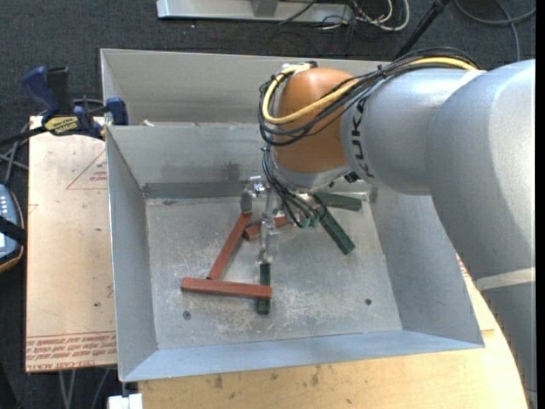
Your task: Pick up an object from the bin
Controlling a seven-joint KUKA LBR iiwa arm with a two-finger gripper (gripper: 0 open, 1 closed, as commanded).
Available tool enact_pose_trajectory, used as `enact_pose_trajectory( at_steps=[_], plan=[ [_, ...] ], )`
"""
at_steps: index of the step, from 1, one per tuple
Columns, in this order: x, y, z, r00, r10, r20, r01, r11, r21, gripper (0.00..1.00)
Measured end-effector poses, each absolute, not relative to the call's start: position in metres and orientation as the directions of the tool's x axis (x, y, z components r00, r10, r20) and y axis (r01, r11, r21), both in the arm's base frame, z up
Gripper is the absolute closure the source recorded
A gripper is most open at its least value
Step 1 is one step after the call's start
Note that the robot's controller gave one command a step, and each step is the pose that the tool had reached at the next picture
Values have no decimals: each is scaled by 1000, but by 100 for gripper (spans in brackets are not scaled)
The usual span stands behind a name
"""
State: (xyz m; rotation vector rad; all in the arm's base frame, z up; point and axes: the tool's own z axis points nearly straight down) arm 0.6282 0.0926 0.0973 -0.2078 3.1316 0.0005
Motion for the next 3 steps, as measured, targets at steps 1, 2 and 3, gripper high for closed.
enact_pose_trajectory(
  at_steps=[1,2,3],
  plan=[
    [636,108,72,-884,-467,-9,-467,884,0,100],
    [636,108,72,-884,-467,-9,-467,884,0,100],
    [650,113,220,-890,-457,-6,-457,890,-1,100]
  ],
)
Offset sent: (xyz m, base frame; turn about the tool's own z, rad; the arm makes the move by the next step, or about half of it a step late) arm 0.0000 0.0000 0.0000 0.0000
